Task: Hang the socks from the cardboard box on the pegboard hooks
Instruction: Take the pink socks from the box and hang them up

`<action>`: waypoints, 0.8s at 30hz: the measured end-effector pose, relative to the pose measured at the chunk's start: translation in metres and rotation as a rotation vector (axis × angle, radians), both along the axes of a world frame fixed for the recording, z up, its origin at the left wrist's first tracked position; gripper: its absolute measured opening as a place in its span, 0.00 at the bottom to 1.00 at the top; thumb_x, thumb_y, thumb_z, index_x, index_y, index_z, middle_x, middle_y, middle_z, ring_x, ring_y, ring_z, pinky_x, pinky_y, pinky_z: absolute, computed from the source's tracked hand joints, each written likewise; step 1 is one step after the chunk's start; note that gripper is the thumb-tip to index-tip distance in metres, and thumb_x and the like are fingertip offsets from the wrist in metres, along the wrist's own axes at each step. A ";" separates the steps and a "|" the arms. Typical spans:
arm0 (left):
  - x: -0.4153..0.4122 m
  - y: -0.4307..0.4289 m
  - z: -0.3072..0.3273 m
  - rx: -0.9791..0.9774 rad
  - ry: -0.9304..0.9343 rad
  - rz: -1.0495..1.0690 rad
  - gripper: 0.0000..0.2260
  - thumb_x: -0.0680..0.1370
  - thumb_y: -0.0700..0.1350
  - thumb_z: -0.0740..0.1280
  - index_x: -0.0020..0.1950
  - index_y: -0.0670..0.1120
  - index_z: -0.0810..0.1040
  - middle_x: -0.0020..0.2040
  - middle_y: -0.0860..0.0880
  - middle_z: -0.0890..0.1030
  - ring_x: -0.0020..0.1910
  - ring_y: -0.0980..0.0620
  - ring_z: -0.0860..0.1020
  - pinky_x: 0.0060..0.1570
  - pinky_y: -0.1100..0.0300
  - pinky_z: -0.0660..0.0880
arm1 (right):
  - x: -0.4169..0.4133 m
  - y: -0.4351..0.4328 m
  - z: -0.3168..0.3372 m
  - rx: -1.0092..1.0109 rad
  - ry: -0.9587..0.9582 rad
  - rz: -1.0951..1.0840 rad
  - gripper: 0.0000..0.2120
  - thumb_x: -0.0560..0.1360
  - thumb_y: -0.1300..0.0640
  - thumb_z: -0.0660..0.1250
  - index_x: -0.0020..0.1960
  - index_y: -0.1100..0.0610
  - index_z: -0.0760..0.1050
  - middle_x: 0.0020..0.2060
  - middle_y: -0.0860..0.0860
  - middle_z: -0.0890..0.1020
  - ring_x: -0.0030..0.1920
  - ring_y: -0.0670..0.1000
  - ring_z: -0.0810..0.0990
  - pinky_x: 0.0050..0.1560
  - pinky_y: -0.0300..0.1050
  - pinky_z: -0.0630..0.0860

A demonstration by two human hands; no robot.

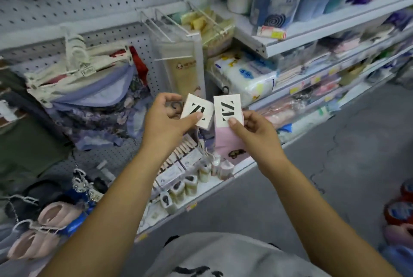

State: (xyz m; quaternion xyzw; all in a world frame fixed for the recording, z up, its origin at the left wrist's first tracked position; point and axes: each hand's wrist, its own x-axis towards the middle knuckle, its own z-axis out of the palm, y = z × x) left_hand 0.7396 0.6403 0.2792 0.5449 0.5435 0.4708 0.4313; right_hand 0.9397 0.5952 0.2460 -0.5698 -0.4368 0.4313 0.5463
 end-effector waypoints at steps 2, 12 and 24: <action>0.006 0.004 0.020 0.051 -0.036 0.035 0.18 0.71 0.41 0.80 0.53 0.49 0.74 0.41 0.56 0.87 0.39 0.62 0.84 0.33 0.69 0.77 | 0.011 0.013 0.016 0.036 0.010 0.054 0.06 0.78 0.54 0.72 0.52 0.54 0.79 0.48 0.49 0.87 0.50 0.51 0.86 0.48 0.47 0.81; -0.015 0.035 0.113 0.313 -0.254 0.265 0.05 0.78 0.45 0.73 0.53 0.52 0.83 0.48 0.53 0.88 0.50 0.54 0.86 0.49 0.56 0.82 | 0.001 0.086 0.124 0.282 0.081 0.327 0.08 0.78 0.53 0.71 0.55 0.54 0.79 0.50 0.48 0.87 0.50 0.48 0.86 0.45 0.38 0.81; -0.083 0.113 0.201 0.562 -0.231 0.422 0.07 0.80 0.45 0.71 0.55 0.56 0.79 0.46 0.56 0.87 0.45 0.61 0.85 0.37 0.71 0.77 | -0.087 0.213 0.240 0.526 -0.021 0.383 0.16 0.79 0.58 0.69 0.65 0.51 0.71 0.46 0.47 0.88 0.44 0.43 0.86 0.39 0.34 0.78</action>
